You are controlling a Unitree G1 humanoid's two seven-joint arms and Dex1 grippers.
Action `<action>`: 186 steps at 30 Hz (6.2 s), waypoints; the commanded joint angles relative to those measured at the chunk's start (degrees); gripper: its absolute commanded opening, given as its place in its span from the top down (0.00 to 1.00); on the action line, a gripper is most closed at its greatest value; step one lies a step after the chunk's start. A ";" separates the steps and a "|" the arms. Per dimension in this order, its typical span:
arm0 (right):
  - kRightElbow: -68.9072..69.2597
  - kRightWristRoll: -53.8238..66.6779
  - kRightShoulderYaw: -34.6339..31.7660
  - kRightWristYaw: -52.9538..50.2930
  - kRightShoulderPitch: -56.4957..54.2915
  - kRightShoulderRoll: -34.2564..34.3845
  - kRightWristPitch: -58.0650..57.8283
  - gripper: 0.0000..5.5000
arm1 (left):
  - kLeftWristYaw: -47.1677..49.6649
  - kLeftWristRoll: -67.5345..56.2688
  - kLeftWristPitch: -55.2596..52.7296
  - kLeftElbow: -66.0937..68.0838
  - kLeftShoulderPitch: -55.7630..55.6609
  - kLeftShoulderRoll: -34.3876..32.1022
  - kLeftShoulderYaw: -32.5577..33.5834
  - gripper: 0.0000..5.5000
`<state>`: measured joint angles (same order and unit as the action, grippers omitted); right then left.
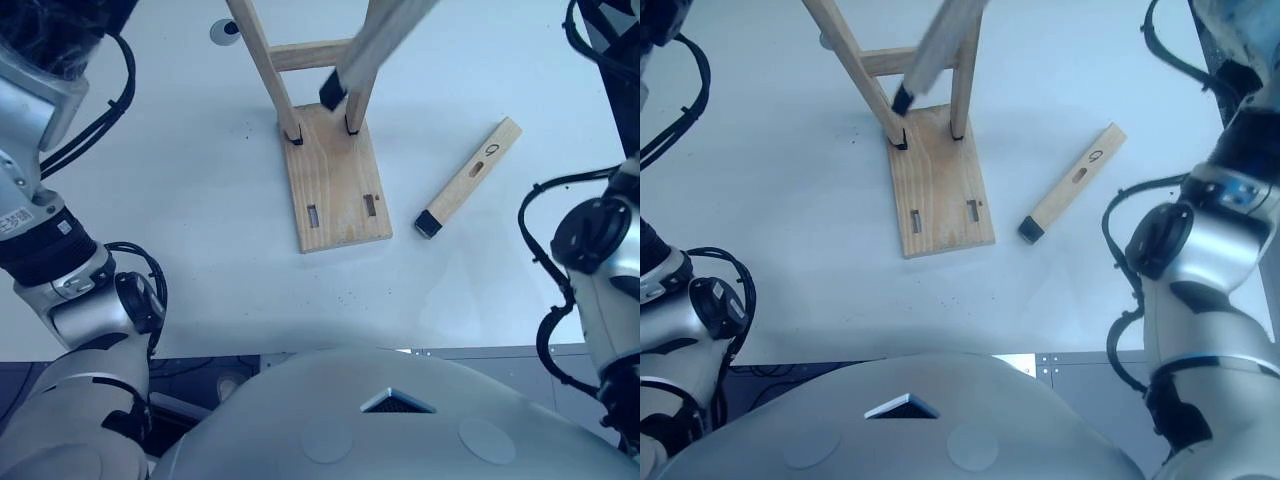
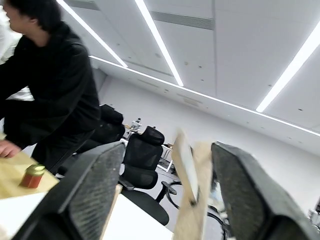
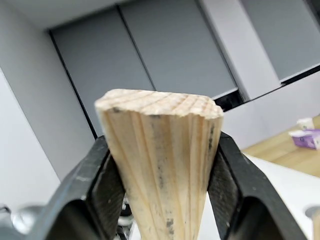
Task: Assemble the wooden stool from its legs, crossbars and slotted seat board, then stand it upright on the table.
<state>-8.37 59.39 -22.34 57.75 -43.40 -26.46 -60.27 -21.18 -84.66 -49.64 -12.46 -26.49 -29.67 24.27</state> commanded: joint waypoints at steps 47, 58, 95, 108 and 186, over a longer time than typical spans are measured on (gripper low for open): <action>14.67 -31.57 37.34 23.24 13.61 -20.47 26.53 0.63 | 2.29 3.92 2.25 -1.56 10.36 2.46 0.05 1.00; 16.83 -38.06 40.94 14.97 18.55 -19.28 33.00 0.52 | 2.04 6.44 2.77 2.43 7.46 1.01 0.05 1.00; 27.53 -47.65 22.62 -34.41 33.21 -9.15 -4.37 0.02 | 26.97 65.54 45.91 13.41 19.60 15.45 -1.53 1.00; 17.47 -37.97 7.40 -29.17 29.45 -3.91 -32.06 0.02 | 27.50 67.38 47.71 11.64 24.38 20.91 -1.87 1.00; 6.50 -47.26 23.43 -23.45 40.75 -12.37 17.19 0.63 | 22.23 65.56 44.71 15.12 19.01 14.85 3.56 1.00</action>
<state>0.53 13.09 1.02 37.06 -3.87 -42.48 -42.51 2.18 -17.95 -3.53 2.30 -5.51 -12.56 26.81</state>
